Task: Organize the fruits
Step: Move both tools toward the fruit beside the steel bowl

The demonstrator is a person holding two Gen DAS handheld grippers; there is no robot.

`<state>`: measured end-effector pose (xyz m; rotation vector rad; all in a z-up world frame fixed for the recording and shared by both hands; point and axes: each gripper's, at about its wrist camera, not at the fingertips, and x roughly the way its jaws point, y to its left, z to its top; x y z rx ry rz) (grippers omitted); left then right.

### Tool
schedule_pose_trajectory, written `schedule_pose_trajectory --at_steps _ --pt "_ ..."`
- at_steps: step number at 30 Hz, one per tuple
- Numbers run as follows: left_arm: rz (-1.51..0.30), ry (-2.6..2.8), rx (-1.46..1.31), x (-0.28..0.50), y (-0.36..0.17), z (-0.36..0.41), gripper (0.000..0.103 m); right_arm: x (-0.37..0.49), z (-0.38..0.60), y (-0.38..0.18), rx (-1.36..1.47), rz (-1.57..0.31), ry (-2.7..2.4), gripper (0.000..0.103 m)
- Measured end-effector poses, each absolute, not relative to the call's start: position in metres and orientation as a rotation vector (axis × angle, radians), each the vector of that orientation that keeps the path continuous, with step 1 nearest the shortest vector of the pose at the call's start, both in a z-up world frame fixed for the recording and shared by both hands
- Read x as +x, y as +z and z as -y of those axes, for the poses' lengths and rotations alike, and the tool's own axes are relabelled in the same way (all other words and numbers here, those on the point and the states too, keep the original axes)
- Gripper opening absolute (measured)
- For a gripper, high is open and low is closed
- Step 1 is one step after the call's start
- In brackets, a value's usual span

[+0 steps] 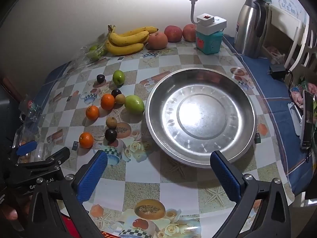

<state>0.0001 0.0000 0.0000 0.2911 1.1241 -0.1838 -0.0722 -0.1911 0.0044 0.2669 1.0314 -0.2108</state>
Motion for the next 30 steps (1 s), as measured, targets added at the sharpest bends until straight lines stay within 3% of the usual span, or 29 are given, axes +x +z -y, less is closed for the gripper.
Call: schedule_pose_trajectory --at_steps 30 --pt "-1.125 -0.136 0.181 0.02 0.012 -0.006 0.103 -0.051 0.176 -0.011 0.255 -1.142 -0.194 0.103"
